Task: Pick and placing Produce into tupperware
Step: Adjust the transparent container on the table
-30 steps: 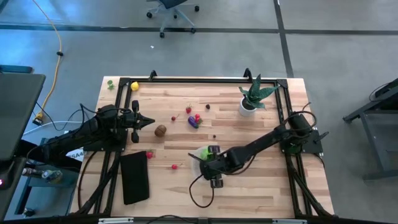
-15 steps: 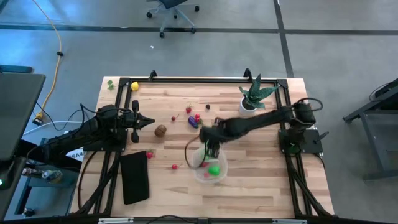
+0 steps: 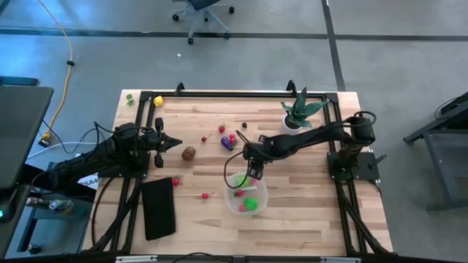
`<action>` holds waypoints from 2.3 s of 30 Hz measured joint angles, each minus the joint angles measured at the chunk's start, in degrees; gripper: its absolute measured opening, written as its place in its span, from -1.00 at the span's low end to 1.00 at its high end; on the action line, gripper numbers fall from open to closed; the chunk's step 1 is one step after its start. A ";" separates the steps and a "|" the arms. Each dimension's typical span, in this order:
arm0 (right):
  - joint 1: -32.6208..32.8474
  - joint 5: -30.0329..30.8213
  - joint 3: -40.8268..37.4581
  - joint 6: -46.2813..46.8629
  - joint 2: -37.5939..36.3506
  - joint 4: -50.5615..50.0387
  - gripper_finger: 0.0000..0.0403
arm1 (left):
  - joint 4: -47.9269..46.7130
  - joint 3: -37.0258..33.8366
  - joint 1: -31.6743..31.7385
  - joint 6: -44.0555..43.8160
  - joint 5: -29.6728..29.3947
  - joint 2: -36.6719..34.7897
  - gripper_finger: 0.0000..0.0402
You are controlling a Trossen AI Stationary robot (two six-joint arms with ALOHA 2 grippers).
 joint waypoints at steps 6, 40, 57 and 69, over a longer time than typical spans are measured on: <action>0.58 2.26 -12.26 -0.71 -1.78 19.00 -0.26 | 0.00 0.00 0.00 0.02 0.00 0.00 -1.00; 3.75 13.57 -25.89 0.14 -8.75 40.88 -0.27 | 0.00 0.00 -0.01 0.00 0.00 0.00 -1.00; 5.82 12.03 -32.73 3.94 -19.85 24.57 -0.29 | 0.00 0.00 0.00 0.00 0.02 0.00 -1.00; 12.20 13.02 -36.49 6.85 -19.76 36.35 -0.29 | 0.00 0.00 0.00 0.01 0.02 0.00 -1.00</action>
